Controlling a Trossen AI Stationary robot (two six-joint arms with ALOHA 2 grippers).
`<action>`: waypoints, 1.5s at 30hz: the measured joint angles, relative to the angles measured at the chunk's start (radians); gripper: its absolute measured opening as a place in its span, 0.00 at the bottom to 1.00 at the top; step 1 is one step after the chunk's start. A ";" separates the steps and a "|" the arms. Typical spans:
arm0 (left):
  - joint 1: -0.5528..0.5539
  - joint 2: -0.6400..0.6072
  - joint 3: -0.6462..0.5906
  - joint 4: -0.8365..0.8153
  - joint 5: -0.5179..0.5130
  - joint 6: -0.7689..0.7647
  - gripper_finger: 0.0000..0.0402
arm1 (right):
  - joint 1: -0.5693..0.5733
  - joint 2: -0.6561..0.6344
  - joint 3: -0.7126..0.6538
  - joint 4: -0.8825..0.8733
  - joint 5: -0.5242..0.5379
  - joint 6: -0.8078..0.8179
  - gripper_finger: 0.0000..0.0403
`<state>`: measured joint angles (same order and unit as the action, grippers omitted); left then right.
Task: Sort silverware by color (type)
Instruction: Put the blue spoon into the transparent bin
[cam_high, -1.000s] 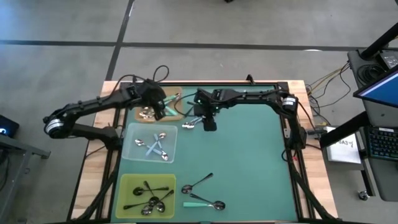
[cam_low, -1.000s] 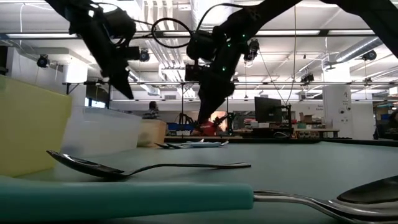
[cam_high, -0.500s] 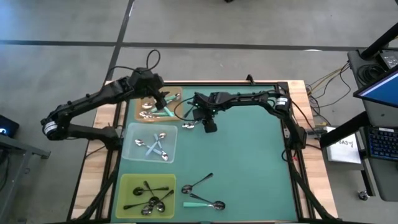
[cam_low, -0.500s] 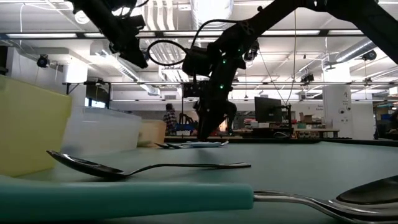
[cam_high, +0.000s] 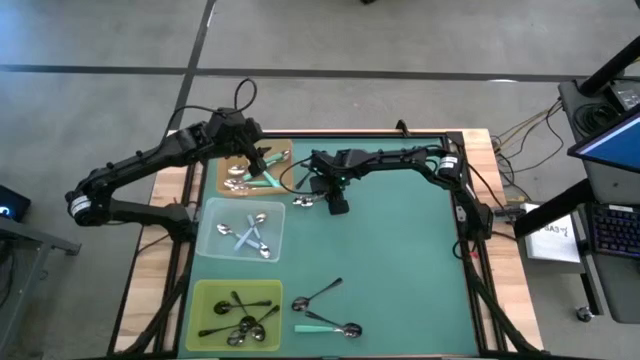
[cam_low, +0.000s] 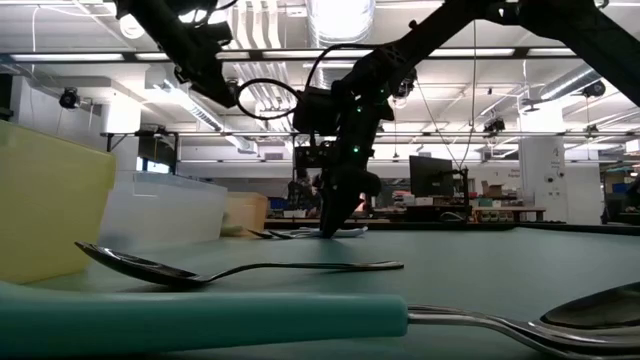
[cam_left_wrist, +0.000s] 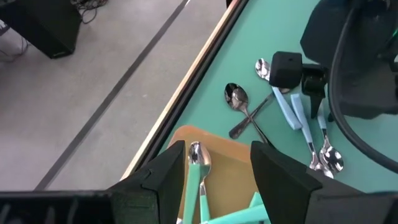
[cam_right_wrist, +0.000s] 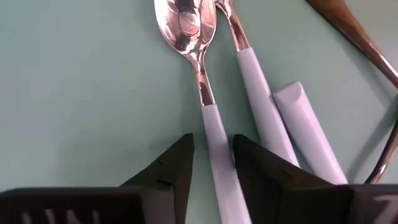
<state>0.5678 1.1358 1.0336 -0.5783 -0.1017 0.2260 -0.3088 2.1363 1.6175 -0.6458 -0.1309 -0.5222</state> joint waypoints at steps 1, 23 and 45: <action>0.000 -0.002 0.000 -0.008 0.000 0.000 0.41 | 0.000 -0.003 0.000 -0.001 -0.001 0.010 0.26; -0.005 -0.406 -0.550 0.361 0.198 -0.425 0.41 | 0.012 -0.128 -0.006 0.148 -0.001 0.283 0.06; -0.005 -0.444 -0.543 0.658 0.111 -0.377 0.41 | 0.094 -0.221 -0.005 0.810 0.263 0.276 0.05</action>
<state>0.5629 0.6916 0.4910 0.0800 0.0090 -0.1505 -0.2151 1.9154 1.6129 0.1645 0.1320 -0.2460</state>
